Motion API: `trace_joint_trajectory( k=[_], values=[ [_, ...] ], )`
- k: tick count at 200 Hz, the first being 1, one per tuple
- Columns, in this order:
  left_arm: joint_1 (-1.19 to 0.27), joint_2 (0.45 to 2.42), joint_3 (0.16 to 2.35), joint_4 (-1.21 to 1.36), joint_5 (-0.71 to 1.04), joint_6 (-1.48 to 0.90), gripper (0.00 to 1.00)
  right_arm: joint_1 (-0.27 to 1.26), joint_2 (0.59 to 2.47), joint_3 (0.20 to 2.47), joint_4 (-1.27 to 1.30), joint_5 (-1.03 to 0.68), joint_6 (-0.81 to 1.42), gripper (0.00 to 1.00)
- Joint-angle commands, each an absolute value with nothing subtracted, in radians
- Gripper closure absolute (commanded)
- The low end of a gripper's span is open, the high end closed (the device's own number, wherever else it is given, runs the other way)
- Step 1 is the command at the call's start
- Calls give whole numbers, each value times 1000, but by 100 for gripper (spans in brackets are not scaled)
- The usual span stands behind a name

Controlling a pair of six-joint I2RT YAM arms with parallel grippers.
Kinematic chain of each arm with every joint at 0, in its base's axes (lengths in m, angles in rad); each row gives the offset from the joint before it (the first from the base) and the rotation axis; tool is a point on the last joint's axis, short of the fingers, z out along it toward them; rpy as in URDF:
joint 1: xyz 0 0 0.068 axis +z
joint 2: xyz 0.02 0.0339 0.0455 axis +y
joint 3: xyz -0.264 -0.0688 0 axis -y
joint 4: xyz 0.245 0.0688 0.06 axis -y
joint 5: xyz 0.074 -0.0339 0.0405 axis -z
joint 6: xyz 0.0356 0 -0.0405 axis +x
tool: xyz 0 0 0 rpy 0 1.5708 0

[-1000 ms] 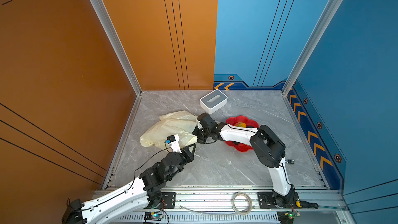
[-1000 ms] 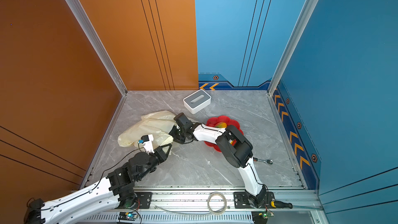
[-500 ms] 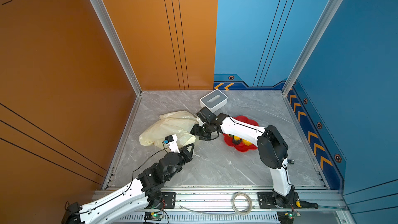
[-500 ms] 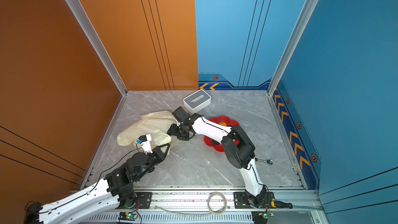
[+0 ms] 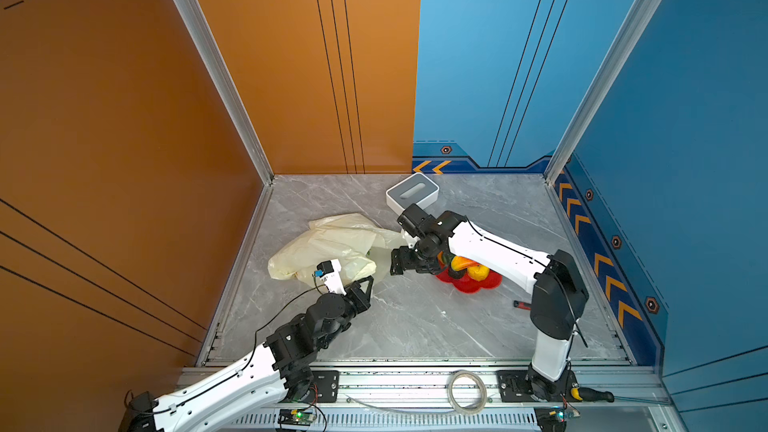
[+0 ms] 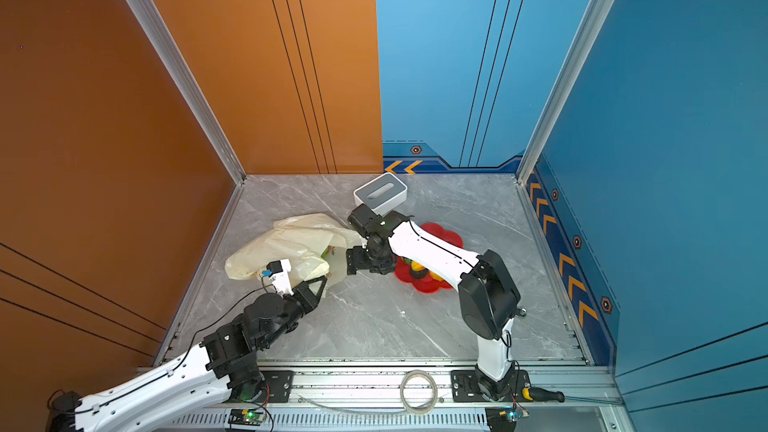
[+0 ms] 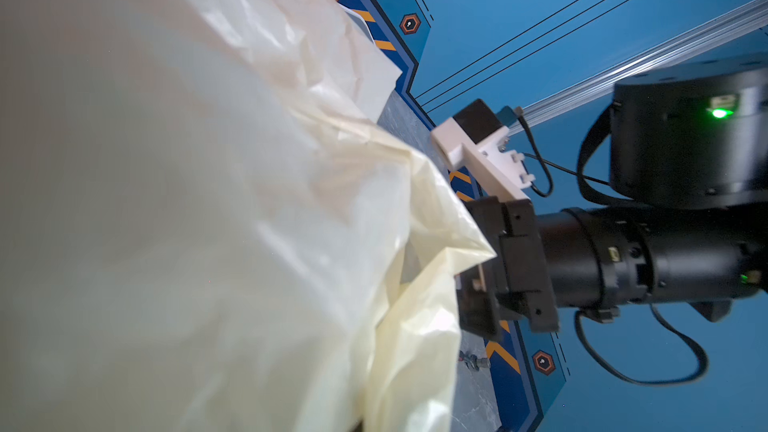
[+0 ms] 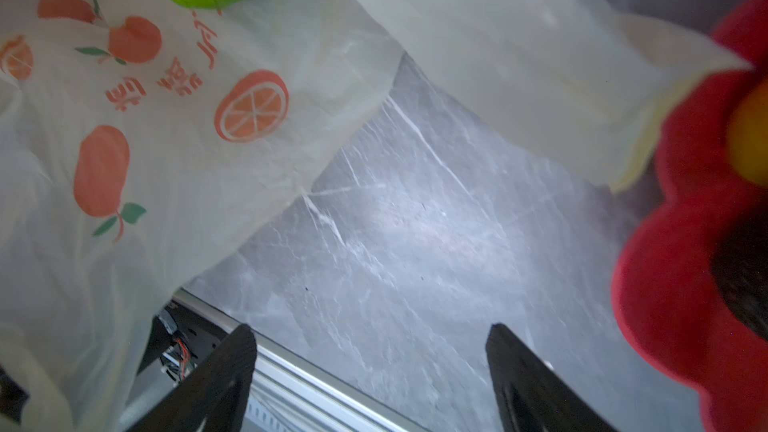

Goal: Place the fruits into the plastic bag
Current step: 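Release the green fruit in the bag and withdraw the right gripper toward the bowl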

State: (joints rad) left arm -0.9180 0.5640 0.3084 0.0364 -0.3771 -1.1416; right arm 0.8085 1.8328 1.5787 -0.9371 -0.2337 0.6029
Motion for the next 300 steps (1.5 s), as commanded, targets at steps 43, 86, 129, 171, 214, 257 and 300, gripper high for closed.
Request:
trace_joint_trajectory(
  k=[43,86,129,171,214,257,300],
  values=[
    [-905,576,321,0,-382,-1120,100,800,1617,1536,-1196,-10,481,13],
    [-893,595,332,0,-369,-1116,100,745,1507,1516,-1235,88,492,7],
    [-888,602,333,5,-362,-1118,100,581,1248,1296,-967,5,711,4],
    [-885,603,331,0,-351,-1122,100,462,1093,1129,-831,-72,963,5],
    [-885,599,331,-6,-358,-1124,100,462,1065,1093,-897,-2,1188,7],
    [-882,600,341,-24,-360,-1126,100,463,1050,1141,-1010,96,1345,7],
    [-882,600,357,-53,-371,-1131,100,462,1160,1217,-1170,93,1428,5]
  ],
)
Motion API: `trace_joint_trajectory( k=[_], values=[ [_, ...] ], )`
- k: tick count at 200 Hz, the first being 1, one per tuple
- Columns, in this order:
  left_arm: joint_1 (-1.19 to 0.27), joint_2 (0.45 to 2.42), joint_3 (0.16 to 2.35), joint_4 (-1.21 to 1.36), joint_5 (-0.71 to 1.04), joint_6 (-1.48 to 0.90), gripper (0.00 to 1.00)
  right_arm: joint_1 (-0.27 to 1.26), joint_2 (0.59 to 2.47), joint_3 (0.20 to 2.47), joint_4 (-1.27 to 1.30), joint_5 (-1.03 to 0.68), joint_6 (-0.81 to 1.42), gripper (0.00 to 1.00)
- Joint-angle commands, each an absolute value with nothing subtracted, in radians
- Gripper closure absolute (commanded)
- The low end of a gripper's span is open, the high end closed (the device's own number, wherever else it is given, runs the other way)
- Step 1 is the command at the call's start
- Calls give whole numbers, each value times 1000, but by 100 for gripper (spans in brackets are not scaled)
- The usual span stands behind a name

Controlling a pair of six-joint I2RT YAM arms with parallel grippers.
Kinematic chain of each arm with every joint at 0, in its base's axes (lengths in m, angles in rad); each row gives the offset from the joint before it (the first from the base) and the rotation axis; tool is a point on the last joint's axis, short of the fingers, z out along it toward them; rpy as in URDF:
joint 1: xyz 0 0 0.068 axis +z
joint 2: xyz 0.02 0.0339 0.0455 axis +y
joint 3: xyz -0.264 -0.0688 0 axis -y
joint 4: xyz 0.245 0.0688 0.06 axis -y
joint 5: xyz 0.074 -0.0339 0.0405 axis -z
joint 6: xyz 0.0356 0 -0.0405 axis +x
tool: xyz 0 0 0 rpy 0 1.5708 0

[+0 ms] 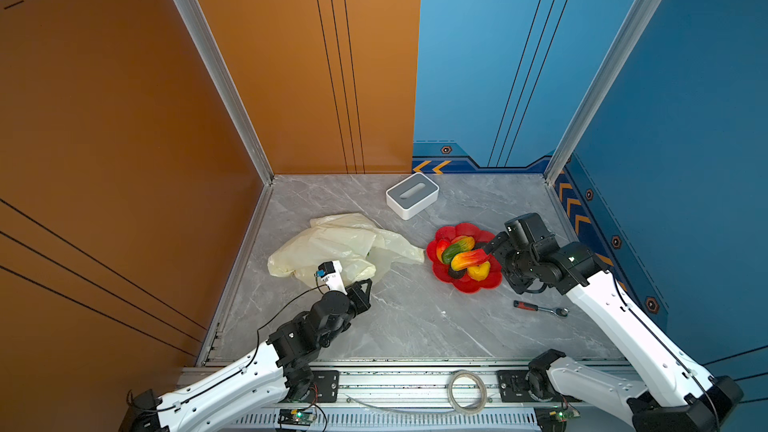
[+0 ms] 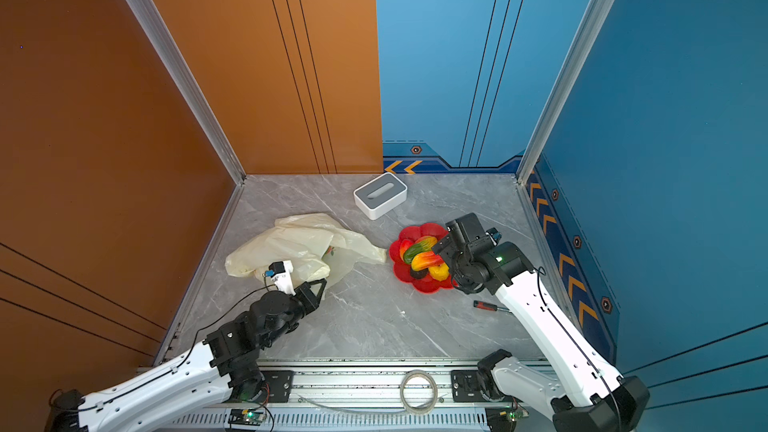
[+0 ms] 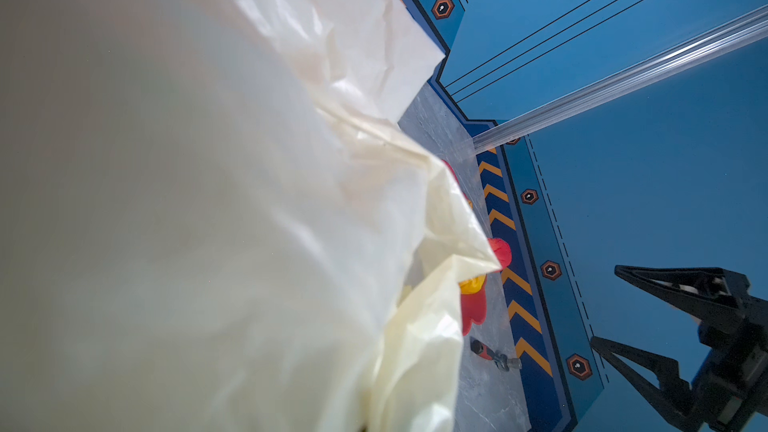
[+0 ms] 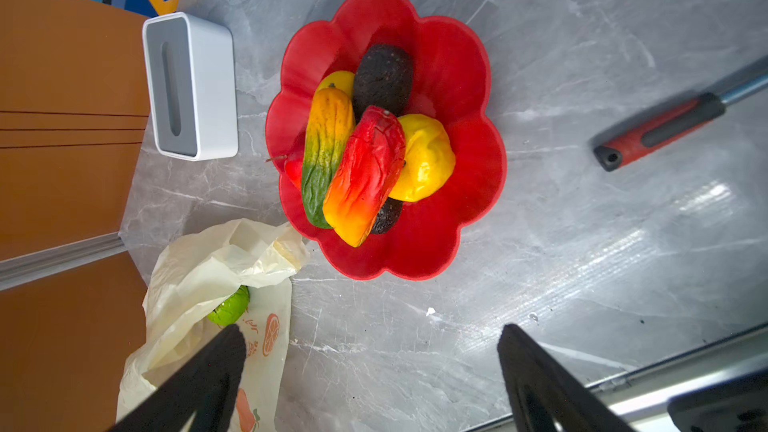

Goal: Place the fruits into the plastic bag
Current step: 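Release the green fruit in the bag and withdraw the right gripper toward the bowl, then lower the open right gripper over the red fruit in the bowl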

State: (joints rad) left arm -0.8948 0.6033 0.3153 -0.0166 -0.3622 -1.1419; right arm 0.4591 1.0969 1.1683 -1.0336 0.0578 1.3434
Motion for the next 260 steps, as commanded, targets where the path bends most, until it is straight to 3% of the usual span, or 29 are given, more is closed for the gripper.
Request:
trace_joint_trajectory(
  k=[1,84,260],
  values=[
    [-882,600,357,-54,-372,-1131,100,463,1164,1217,-1171,92,1428,4],
    [-880,591,363,-89,-385,-1143,100,460,1304,1250,-1128,150,1493,3],
    [-864,566,353,-113,-385,-1152,100,486,1620,1355,-980,153,1516,11]
  ],
)
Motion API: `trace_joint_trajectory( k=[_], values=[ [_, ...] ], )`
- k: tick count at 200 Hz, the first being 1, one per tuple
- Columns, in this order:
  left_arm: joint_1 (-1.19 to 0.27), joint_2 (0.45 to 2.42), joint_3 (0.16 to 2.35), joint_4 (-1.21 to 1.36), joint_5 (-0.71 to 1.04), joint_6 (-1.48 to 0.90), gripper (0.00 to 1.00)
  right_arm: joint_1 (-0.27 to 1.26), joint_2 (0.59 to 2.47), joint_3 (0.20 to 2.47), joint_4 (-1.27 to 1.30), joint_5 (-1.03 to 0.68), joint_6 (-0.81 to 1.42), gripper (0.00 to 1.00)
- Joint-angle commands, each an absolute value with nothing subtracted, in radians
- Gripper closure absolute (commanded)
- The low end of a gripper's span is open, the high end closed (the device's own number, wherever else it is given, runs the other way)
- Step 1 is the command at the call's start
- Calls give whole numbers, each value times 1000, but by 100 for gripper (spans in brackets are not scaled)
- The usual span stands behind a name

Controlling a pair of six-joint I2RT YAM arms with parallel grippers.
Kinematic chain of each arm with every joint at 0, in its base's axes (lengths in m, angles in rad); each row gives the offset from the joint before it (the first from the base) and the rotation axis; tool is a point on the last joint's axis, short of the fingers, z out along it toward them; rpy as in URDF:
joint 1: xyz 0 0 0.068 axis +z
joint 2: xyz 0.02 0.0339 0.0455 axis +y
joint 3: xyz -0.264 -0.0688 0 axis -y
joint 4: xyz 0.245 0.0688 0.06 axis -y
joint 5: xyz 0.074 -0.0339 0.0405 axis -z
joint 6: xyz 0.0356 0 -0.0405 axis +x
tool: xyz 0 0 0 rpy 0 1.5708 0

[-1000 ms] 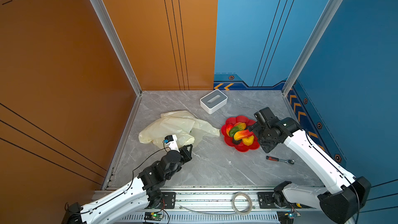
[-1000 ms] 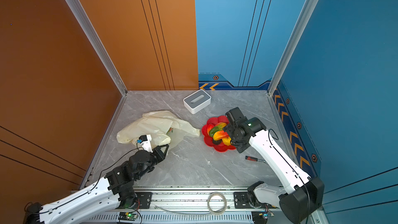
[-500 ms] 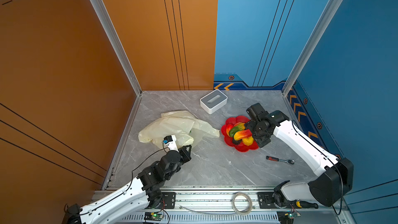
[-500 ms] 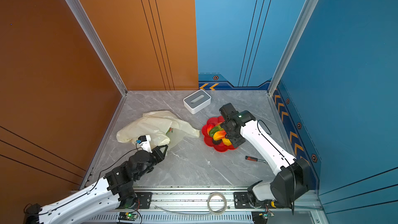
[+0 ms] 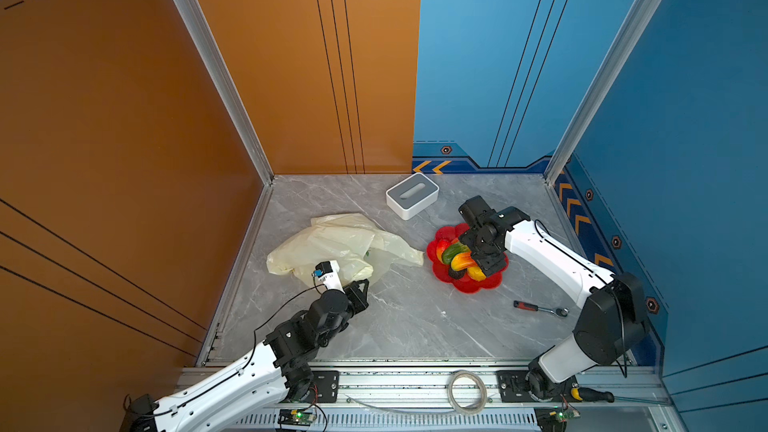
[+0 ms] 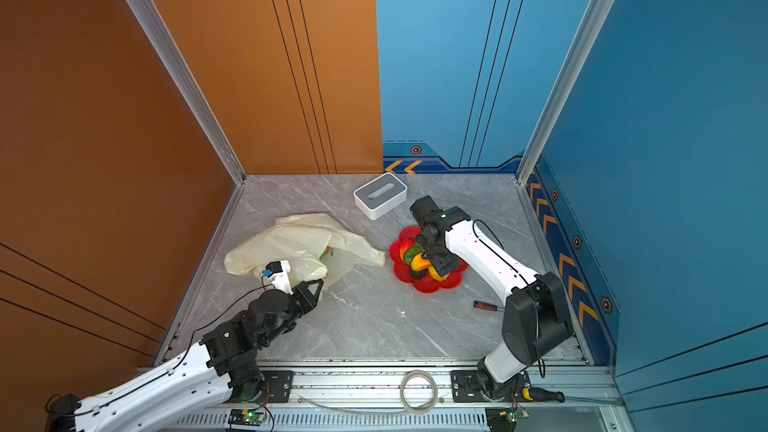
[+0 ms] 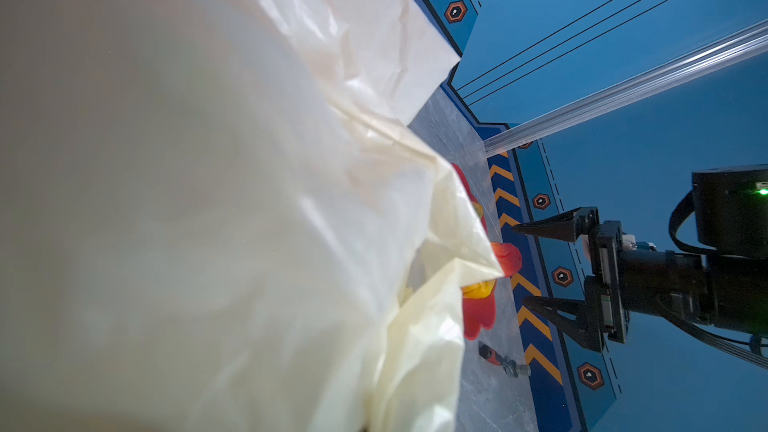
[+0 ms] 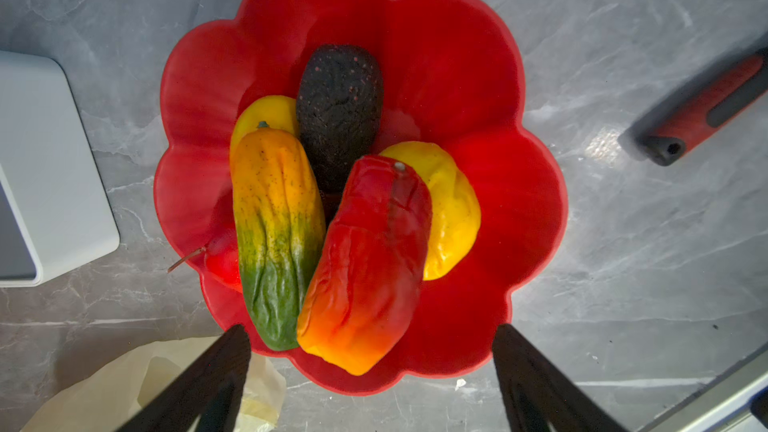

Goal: Place the fruits into the plastic bag
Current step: 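Lower the open right gripper over the red fruit in the bowl, then close the right gripper on the red fruit and lift it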

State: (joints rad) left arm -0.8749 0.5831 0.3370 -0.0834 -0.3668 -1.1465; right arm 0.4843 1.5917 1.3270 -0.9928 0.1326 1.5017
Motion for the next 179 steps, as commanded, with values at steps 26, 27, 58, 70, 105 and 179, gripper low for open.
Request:
trace_joint_trajectory(
  k=[26,27,58,70,105,179],
  values=[
    [-861,557,346,-118,-385,-1154,100,486,1643,1351,-967,148,1513,12],
    [-861,557,346,-119,-386,-1155,100,486,1644,1351,-966,148,1514,12],
    [-861,551,339,-123,-388,-1160,100,483,1663,1348,-957,151,1509,13],
    [-861,547,337,-124,-389,-1161,100,480,1670,1342,-954,149,1508,13],
    [-858,542,333,-127,-390,-1162,100,474,1686,1337,-947,144,1502,15],
    [-854,534,323,-131,-393,-1170,100,463,1698,1312,-924,135,1496,26]
  ],
)
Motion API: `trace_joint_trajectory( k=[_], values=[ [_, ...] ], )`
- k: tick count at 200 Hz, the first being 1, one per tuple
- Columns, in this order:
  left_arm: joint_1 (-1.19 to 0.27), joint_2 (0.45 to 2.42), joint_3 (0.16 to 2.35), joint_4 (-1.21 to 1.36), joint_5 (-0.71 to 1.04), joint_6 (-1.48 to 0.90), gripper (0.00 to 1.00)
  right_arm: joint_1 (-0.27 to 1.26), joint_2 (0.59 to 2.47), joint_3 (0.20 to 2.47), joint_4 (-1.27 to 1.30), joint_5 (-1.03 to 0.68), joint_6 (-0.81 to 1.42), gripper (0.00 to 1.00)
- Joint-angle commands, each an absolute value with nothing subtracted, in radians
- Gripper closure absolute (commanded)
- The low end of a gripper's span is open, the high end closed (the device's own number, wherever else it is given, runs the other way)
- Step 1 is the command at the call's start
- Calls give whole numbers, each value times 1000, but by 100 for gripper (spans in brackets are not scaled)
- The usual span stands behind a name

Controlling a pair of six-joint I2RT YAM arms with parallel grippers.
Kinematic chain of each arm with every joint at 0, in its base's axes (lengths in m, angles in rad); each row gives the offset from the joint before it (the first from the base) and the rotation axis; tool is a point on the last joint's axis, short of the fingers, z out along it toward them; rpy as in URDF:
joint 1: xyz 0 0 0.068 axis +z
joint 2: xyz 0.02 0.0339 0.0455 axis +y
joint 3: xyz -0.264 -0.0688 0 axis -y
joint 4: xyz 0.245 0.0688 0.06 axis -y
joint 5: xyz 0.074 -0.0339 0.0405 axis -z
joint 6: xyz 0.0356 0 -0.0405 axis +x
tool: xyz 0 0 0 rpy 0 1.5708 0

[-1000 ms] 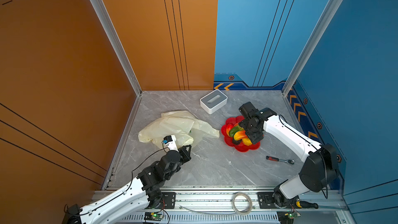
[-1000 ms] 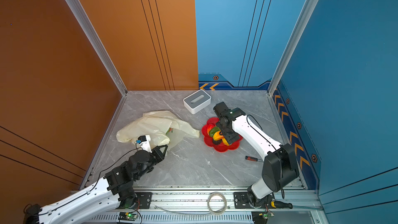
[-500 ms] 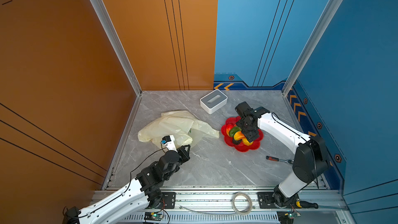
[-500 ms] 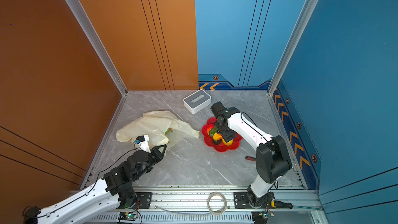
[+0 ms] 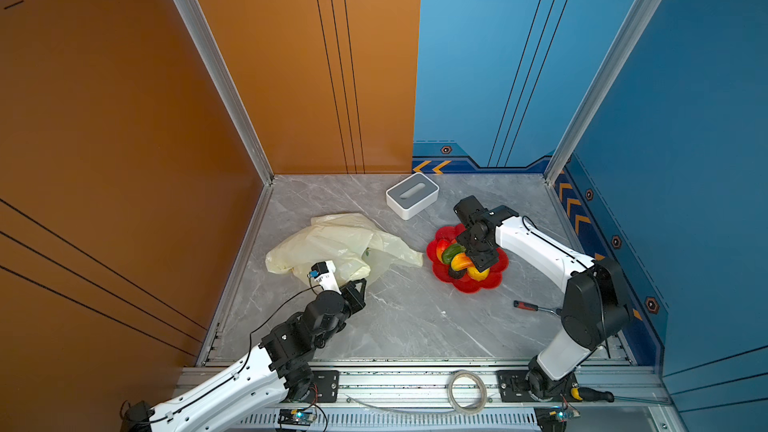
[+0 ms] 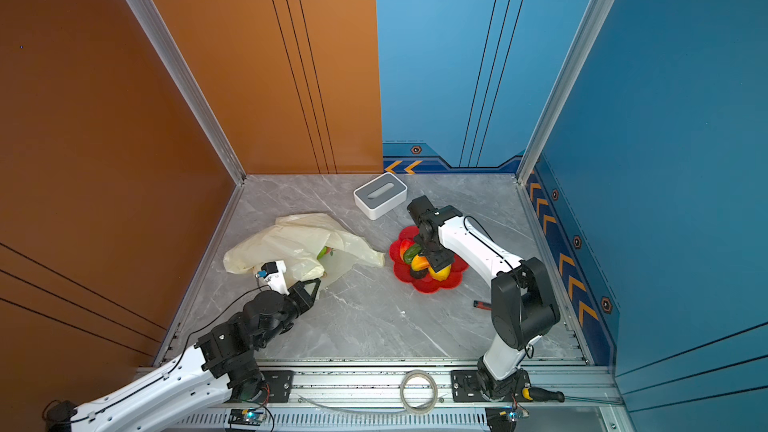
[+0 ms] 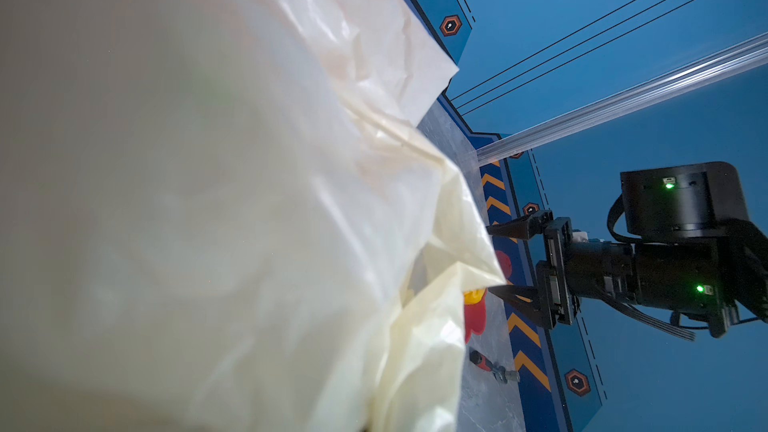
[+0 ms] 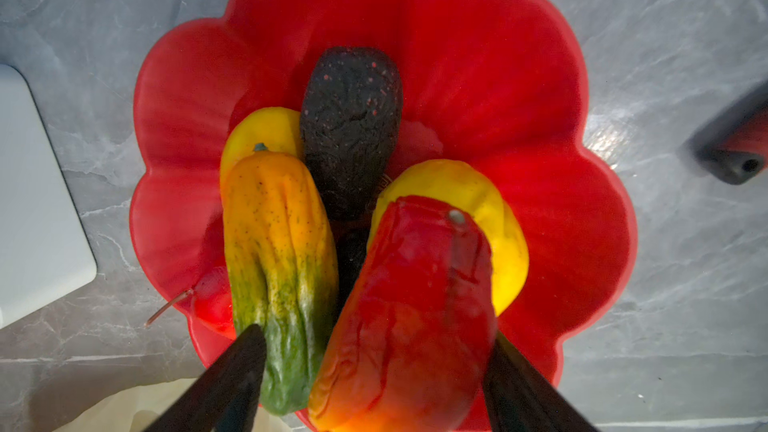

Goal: Place the fruits into the plastic bag
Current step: 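Close the right gripper on the red fruit and lift it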

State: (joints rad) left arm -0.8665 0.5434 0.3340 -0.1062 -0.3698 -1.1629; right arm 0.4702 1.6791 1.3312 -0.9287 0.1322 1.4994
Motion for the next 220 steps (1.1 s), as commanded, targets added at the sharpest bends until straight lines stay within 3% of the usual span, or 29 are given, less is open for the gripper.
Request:
trace_joint_trajectory(
  k=[1,100,220],
  values=[
    [-854,533,323,-132,-393,-1171,100,463,1697,1310,-924,135,1497,26],
    [-852,520,310,-132,-394,-1180,100,465,1682,1259,-905,126,1502,31],
    [-849,548,318,-110,-387,-1172,100,472,1625,1257,-890,122,1499,58]
  ],
)
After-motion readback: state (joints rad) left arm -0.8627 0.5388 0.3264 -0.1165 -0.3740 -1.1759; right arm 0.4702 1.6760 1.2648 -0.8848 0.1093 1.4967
